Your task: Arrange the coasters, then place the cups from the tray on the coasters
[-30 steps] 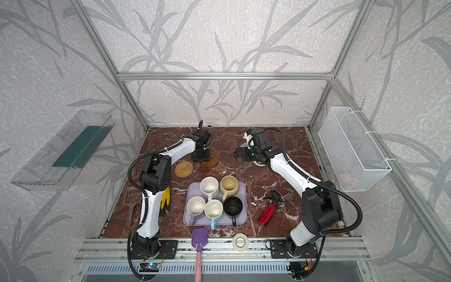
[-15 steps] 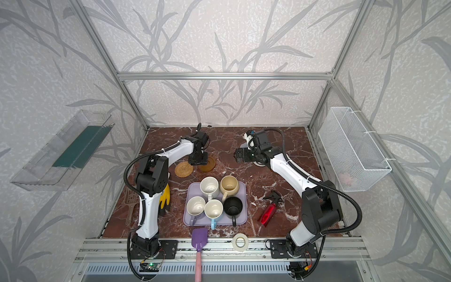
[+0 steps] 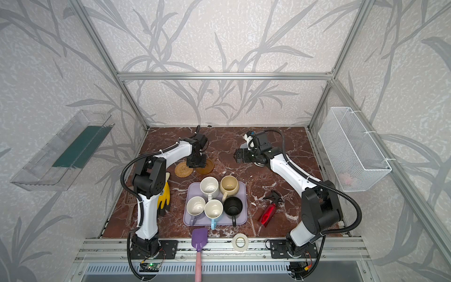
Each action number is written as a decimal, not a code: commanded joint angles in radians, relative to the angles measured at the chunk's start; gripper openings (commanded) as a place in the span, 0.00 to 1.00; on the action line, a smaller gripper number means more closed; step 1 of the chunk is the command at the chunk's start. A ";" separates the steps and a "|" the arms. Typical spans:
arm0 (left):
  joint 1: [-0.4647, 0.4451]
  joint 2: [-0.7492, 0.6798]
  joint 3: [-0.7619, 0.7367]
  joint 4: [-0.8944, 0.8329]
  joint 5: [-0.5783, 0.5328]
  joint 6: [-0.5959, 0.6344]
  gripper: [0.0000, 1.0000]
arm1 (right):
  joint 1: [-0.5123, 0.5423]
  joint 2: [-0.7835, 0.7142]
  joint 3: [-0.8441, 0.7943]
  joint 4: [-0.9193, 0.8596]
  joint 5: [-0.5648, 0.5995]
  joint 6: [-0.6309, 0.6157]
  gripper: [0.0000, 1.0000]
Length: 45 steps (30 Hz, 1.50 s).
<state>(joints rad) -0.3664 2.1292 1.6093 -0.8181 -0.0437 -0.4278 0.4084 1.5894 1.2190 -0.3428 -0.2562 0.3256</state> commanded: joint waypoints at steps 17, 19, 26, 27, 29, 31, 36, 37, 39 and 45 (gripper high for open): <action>-0.013 -0.095 -0.038 -0.037 0.034 -0.050 0.48 | -0.001 0.003 -0.019 0.010 -0.014 0.020 0.99; -0.013 -0.102 -0.032 -0.054 0.010 -0.052 0.49 | -0.002 0.003 -0.020 0.010 -0.012 0.018 0.99; -0.014 -0.104 -0.019 -0.080 0.007 -0.052 0.50 | 0.000 0.001 -0.010 0.003 -0.013 0.019 0.99; -0.014 -0.107 -0.019 -0.083 0.005 -0.055 0.50 | -0.002 0.000 -0.009 0.002 -0.012 0.018 0.99; -0.015 -0.123 -0.020 -0.087 0.004 -0.058 0.51 | -0.002 -0.003 -0.007 -0.002 -0.007 0.018 0.99; -0.015 -0.154 -0.027 -0.085 0.002 -0.061 0.53 | -0.002 -0.006 -0.006 -0.006 0.001 0.017 0.99; -0.015 -0.214 -0.002 -0.118 0.000 -0.052 0.67 | -0.001 0.003 0.010 -0.022 0.026 0.017 0.99; -0.014 -0.225 0.004 -0.121 -0.005 -0.050 0.72 | -0.002 0.008 0.013 -0.022 0.035 0.025 0.99; -0.013 -0.244 0.018 -0.136 -0.004 -0.047 0.81 | -0.002 0.017 0.023 -0.021 0.044 0.024 0.99; -0.013 -0.326 0.031 -0.100 0.035 -0.055 0.99 | -0.005 0.075 0.088 -0.054 0.076 -0.021 0.99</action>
<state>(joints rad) -0.3771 1.8606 1.6207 -0.9092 -0.0227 -0.4732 0.4076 1.6363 1.2598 -0.3656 -0.2092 0.3351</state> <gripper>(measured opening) 0.991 0.991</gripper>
